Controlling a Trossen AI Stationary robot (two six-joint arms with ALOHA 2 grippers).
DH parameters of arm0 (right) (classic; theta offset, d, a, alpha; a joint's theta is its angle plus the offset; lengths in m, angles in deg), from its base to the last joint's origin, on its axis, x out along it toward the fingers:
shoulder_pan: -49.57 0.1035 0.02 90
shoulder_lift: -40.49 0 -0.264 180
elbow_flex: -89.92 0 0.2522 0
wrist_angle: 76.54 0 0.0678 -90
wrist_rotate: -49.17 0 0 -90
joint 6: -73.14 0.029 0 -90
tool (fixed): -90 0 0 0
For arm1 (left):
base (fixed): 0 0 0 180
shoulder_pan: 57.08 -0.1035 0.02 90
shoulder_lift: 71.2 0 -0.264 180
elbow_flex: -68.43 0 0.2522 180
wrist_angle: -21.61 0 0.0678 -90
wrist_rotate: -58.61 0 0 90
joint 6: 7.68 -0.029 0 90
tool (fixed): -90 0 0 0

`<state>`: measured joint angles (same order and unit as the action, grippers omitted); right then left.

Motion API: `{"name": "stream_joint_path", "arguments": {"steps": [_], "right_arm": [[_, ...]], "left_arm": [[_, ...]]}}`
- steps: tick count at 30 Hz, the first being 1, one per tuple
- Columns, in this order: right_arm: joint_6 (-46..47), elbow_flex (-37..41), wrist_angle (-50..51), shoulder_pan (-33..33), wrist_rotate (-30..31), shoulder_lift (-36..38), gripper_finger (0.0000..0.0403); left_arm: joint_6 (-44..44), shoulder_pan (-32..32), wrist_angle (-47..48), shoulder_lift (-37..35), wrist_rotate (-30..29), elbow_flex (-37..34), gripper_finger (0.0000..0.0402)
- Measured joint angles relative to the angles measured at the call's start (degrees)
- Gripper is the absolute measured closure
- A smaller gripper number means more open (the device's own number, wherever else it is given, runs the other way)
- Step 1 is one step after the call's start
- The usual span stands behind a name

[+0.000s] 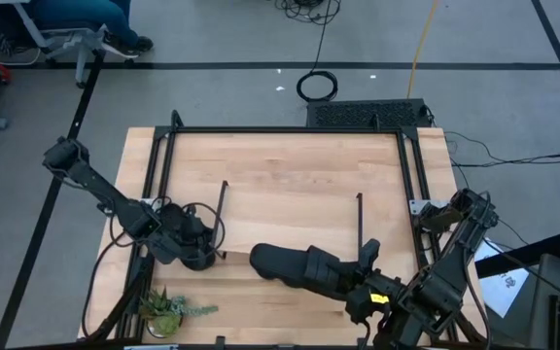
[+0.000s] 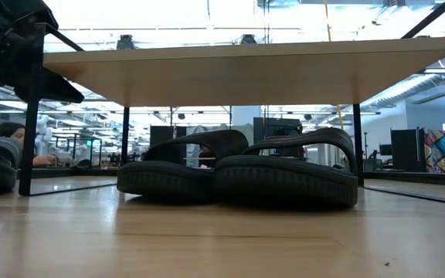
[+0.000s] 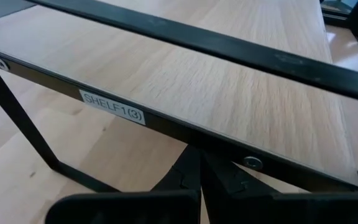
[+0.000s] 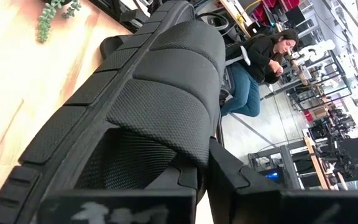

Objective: Pick and place slides into the shelf
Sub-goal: Put the right black slipper on the shelf

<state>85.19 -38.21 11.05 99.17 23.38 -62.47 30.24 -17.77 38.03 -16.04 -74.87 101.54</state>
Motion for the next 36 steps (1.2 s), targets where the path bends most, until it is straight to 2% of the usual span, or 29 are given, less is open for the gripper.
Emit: {"name": "stream_joint_path", "arguments": {"steps": [11, 22, 29, 36], "right_arm": [[0.75, 0.0, 0.4, 0.0, 0.04, 0.0, 0.0401], [0.77, 0.0, 0.59, 0.0, 0.13, 0.0, 0.04], [0.99, 0.0, 0.56, 0.0, 0.2, 0.0, 0.04], [1.87, 0.0, 0.59, 0.0, 0.17, 0.0, 0.0399]], "left_arm": [[-1.8, 0.55, -1.25, 0.2, 2.97, 0.02, 0.0401], [-5.96, 1.97, -8.45, 6.13, 5.11, 0.02, 0.0401], [-5.88, 2.4, -6.67, 6.2, 4.37, 0.02, 0.0401], [-5.75, 6.21, -4.02, 3.52, 6.59, 0.02, 0.0401]]}}
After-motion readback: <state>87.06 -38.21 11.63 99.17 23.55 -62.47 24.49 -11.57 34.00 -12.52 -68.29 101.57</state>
